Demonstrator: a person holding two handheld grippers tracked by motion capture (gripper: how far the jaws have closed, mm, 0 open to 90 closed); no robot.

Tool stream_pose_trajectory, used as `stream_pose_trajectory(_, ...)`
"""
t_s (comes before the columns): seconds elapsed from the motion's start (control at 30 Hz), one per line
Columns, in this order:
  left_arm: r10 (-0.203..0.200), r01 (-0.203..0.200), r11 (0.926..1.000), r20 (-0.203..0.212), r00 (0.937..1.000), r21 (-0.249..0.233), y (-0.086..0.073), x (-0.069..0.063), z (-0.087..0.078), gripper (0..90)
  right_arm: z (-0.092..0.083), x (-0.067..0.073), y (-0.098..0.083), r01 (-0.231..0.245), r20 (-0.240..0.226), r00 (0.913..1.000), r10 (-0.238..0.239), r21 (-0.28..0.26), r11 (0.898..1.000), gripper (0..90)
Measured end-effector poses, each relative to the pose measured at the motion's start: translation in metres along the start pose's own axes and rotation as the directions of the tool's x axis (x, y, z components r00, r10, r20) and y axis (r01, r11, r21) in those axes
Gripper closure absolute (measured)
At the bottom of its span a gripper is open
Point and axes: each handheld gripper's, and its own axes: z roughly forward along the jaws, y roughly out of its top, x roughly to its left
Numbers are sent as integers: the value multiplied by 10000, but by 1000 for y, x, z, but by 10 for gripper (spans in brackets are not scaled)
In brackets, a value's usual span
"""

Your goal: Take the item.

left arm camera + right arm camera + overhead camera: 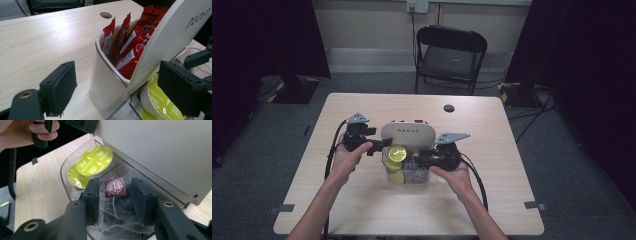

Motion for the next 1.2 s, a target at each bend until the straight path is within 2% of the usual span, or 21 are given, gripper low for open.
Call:
stream_pose_trajectory(0.23, -1, 1, 10000, 11, 10000, 6, 0, 0, 0, 153, 1, -1, 0, -54, 3, 10000, 54, 135, 9999, 698)
stream_pose_trajectory(0.37, -8, 8, 10000, 10, 10000, -15, 0, 0, 0, 153, 3, -1, 0, -151, 32, 9999, 151, 266, 9995, 711)
stream_pose_trajectory(0.43, 1, -1, 10000, 7, 10000, 13, 0, 0, 0, 153, 4, -1, 0, -146, 28, 9999, 145, 340, 9993, 754)
stream_pose_trajectory(0.83, -6, 6, 10000, 3, 10000, 7, 0, 0, 0, 154, 3, -2, 0, -253, -99, 9996, 256, 309, 9992, 900)
stream_pose_trajectory(1.2, 10, -10, 10000, -4, 10000, 26, 0, 1, 0, 154, -2, 0, 0, -218, -200, 9996, 221, 156, 9996, 900)
